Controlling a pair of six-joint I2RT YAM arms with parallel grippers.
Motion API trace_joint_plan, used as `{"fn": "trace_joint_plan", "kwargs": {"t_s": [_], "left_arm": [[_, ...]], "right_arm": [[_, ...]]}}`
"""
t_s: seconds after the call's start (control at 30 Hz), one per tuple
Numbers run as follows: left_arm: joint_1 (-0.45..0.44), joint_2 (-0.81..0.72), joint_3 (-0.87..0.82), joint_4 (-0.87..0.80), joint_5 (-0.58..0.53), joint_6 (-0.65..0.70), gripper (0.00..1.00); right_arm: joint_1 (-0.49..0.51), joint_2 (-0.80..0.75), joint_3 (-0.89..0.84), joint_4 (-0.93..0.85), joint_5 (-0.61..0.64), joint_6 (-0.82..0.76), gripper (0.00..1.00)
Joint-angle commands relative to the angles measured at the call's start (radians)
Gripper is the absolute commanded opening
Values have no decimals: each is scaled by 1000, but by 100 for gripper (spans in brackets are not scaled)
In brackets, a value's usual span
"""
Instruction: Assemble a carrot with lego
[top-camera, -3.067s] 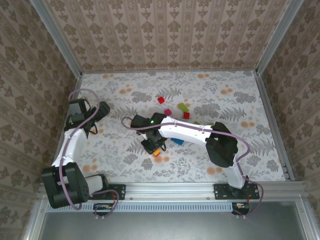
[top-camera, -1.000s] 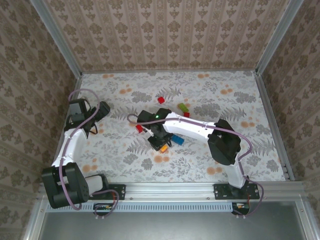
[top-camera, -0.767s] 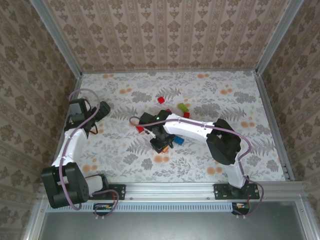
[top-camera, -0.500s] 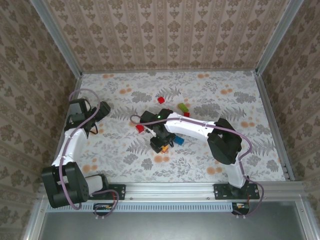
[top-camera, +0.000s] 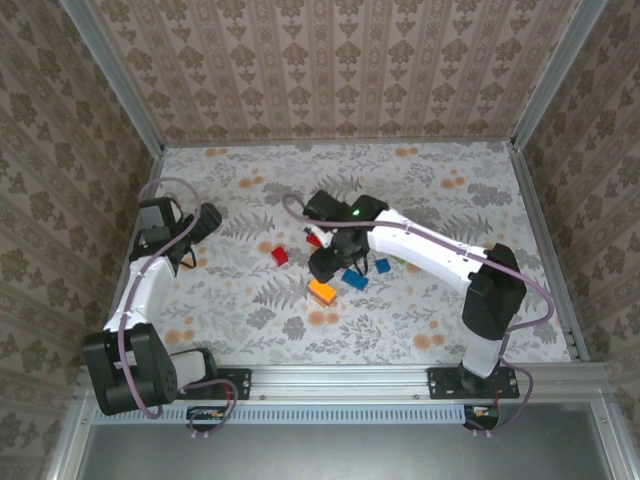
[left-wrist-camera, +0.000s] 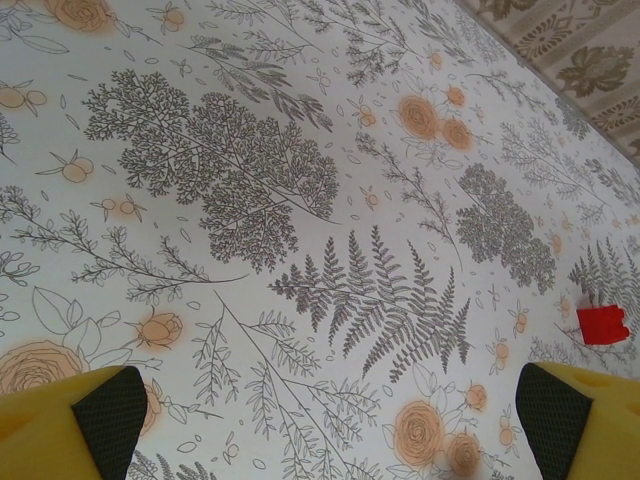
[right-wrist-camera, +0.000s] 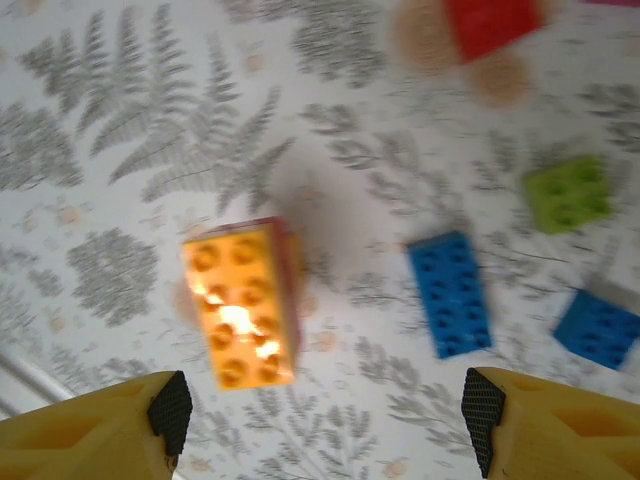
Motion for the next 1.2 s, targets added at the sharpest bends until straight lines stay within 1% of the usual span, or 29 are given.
{"fn": "trace_joint_plan", "kwargs": {"t_s": [0.0, 0.13, 0.23, 0.33, 0.57, 0.7, 0.9, 1.1, 1.17], "left_arm": [[-7, 7, 30, 7, 12, 0, 99], [-6, 6, 30, 7, 12, 0, 99], [-6, 8, 31, 8, 14, -1, 99], [-7, 6, 32, 5, 15, -1, 99], [-10, 5, 32, 7, 10, -1, 99], [-15, 14, 33, 13, 11, -3, 99], [-19, 18, 36, 10, 6, 0, 99], [-22, 17, 37, 6, 3, 6, 99], [-24, 17, 35, 7, 4, 10, 97]], "right_arm": [[-79, -16, -56, -9, 78, -26, 76], [-166, -10, -144, 89, 69, -24, 77], [-222, 27, -184, 160, 75, -19, 77], [-252, 80, -196, 173, 87, 7, 75], [-255, 80, -320, 247, 74, 62, 67], [-257, 60, -385, 282, 71, 80, 67], [-257, 56, -415, 303, 66, 86, 65], [-261, 66, -415, 313, 60, 84, 53], [-263, 61, -414, 313, 60, 83, 49]]}}
